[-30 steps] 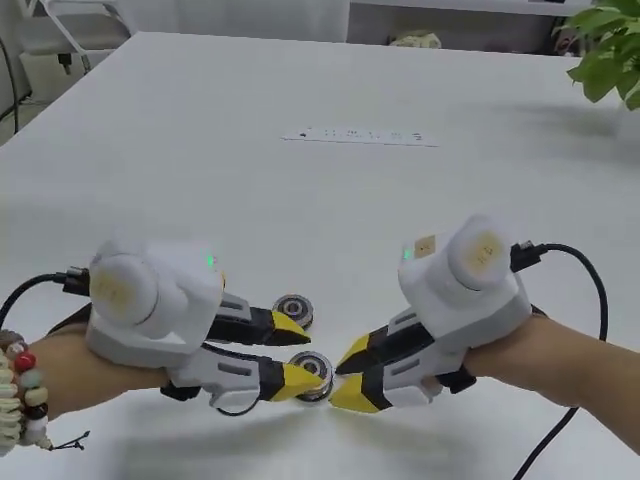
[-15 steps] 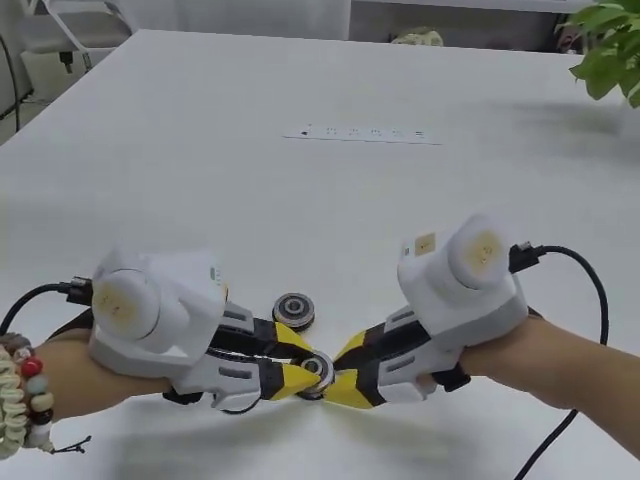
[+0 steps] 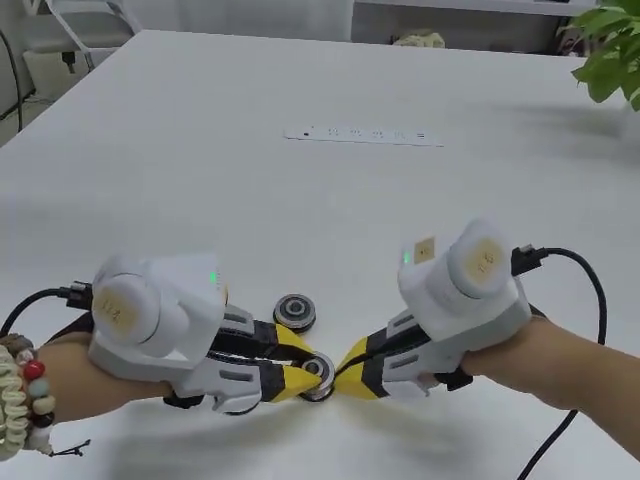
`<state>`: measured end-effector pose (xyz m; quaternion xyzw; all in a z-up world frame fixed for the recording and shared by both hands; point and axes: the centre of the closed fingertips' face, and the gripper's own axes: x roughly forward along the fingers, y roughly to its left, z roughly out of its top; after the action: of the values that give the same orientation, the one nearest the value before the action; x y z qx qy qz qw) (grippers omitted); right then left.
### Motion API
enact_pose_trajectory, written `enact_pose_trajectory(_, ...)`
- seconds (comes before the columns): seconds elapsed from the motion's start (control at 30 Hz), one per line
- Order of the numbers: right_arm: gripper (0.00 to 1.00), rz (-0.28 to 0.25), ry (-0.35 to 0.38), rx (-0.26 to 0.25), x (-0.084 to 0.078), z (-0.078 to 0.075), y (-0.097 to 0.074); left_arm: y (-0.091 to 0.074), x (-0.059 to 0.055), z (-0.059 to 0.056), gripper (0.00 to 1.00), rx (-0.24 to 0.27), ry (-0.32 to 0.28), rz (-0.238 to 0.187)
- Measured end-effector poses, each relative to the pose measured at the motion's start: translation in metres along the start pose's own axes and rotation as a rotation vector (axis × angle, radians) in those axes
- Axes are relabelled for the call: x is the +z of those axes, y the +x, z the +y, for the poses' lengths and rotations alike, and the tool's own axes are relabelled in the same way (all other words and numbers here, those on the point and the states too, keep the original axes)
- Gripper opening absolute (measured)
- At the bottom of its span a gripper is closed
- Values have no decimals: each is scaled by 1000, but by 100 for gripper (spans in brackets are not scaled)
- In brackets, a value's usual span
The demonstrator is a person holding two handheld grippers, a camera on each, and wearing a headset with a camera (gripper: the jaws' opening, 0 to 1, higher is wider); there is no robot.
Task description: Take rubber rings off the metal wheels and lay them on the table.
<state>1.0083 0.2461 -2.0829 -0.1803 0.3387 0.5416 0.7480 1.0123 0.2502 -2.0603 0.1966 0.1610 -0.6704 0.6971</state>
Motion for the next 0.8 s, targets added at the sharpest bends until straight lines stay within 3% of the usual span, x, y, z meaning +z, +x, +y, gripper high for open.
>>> enact_pose_trajectory(0.03,0,2,11,-1,0,-1,0,0,0,0,8,0,-3,-1)
enact_pose_trajectory(0.1,0,15,101,6,0,-1,0,0,0,0,8,1,-12,-2)
enact_pose_trajectory(0.23,0,22,155,7,0,-4,-2,0,0,0,8,1,-6,-1)
enact_pose_trajectory(0.33,0,13,239,16,1,-4,-5,0,0,0,8,0,-6,-3)
enact_pose_trajectory(0.37,0,5,281,23,1,-4,-6,0,0,0,8,0,-7,-2)
enact_pose_trajectory(0.53,0,-30,331,34,3,-6,-8,0,0,-1,8,4,-8,-1)
enact_pose_trajectory(0.6,0,-57,396,46,7,-6,-10,0,0,-1,8,3,-5,-1)
enact_pose_trajectory(0.63,0,-112,463,67,16,-6,-12,0,0,-1,8,4,-1,-2)
enact_pose_trajectory(0.67,0,-105,489,79,16,-6,-14,-1,0,-1,8,7,8,-1)
enact_pose_trajectory(0.7,0,-87,489,65,12,-8,-13,-1,0,-1,8,8,6,-1)
enact_pose_trajectory(0.8,0,-98,494,77,14,-6,-12,0,0,0,8,7,10,-1)
